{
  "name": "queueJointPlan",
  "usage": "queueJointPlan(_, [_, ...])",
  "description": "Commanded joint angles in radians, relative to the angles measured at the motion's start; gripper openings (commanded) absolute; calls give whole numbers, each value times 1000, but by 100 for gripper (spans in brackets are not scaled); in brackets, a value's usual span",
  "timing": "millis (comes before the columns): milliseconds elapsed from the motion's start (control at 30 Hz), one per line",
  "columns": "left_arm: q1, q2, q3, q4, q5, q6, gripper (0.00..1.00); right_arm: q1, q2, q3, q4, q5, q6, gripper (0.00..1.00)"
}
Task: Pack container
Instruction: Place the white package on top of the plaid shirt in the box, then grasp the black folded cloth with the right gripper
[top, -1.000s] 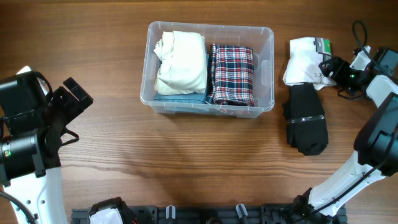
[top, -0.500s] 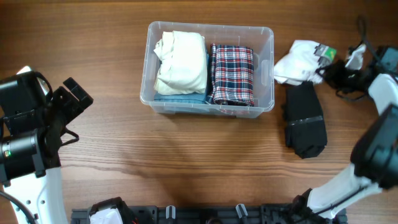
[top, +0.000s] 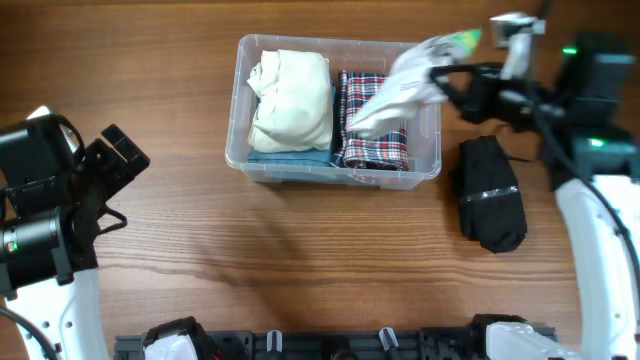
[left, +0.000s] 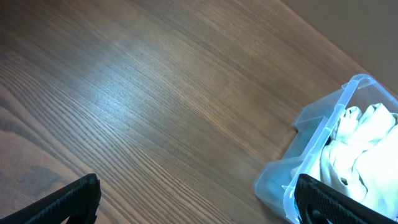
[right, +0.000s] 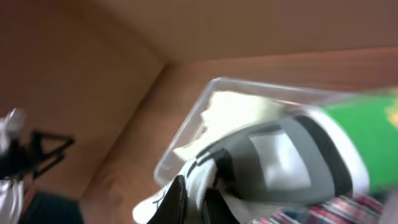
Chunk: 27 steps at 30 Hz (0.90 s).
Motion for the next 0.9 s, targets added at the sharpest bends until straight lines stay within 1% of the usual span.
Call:
queueJointPlan(0, [7, 0, 0, 2, -10, 20, 100, 120, 92, 5, 113, 8, -56, 5])
queueJointPlan(67, [7, 0, 0, 2, -10, 20, 100, 163, 212, 5, 225, 8, -86, 4])
queueJointPlan(133, [7, 0, 0, 2, -10, 20, 100, 163, 275, 5, 251, 8, -126, 4])
queueJointPlan(167, [7, 0, 0, 2, -10, 20, 100, 161, 312, 5, 249, 16, -174, 4])
queueJointPlan(233, [7, 0, 0, 2, -10, 20, 100, 157, 378, 5, 216, 80, -193, 4])
queueJointPlan(333, [7, 0, 0, 2, -10, 20, 100, 135, 436, 5, 89, 200, -215, 5])
queueJointPlan(400, [7, 0, 0, 2, -10, 20, 100, 105, 438, 5, -7, 279, -226, 9])
queueJointPlan(533, [7, 0, 0, 2, -10, 20, 100, 46, 386, 5, -84, 278, -237, 19])
queueJointPlan(567, [7, 0, 0, 2, -10, 20, 100, 29, 365, 5, -102, 278, -238, 23])
queueJointPlan(633, [7, 0, 0, 2, -10, 20, 100, -14, 309, 5, -137, 278, -238, 29])
queueJointPlan(667, [7, 0, 0, 2, -10, 20, 100, -36, 279, 5, -154, 278, -238, 35])
queueJointPlan(700, [7, 0, 0, 2, -10, 20, 100, -57, 246, 5, -172, 278, -237, 44])
queueJointPlan(800, [7, 0, 0, 2, -10, 20, 100, -109, 163, 5, -249, 279, -233, 47])
queueJointPlan(867, [7, 0, 0, 2, -10, 20, 100, -145, 128, 5, -318, 296, -213, 59])
